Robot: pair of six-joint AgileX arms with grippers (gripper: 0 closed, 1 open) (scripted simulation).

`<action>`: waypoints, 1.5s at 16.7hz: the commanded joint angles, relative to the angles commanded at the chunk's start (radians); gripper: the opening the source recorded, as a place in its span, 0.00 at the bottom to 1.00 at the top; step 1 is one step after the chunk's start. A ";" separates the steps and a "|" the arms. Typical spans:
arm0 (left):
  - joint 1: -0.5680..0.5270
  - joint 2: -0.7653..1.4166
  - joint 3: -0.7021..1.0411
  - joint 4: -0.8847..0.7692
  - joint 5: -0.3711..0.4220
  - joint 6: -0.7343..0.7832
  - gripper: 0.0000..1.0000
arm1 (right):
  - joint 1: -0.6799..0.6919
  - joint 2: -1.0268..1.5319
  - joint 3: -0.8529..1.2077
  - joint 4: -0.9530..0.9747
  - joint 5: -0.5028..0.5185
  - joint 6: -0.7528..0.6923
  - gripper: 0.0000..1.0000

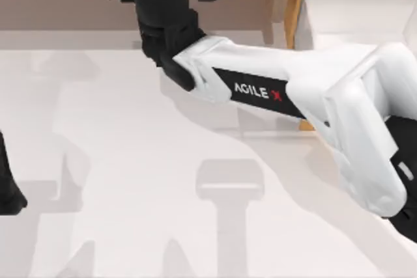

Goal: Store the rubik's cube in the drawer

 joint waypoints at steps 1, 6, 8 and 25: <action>0.000 0.000 0.000 0.000 0.000 0.000 1.00 | 0.000 0.000 0.000 0.000 0.000 0.000 0.00; 0.000 0.000 0.000 0.000 0.000 0.000 1.00 | 0.009 -0.018 -0.015 0.001 0.002 0.001 0.00; 0.000 0.000 0.000 0.000 0.000 0.000 1.00 | 0.018 -0.054 -0.053 0.002 0.011 0.002 0.00; 0.000 0.000 0.000 0.000 0.000 0.000 1.00 | 0.028 -0.287 -0.090 -0.486 -0.166 0.056 0.00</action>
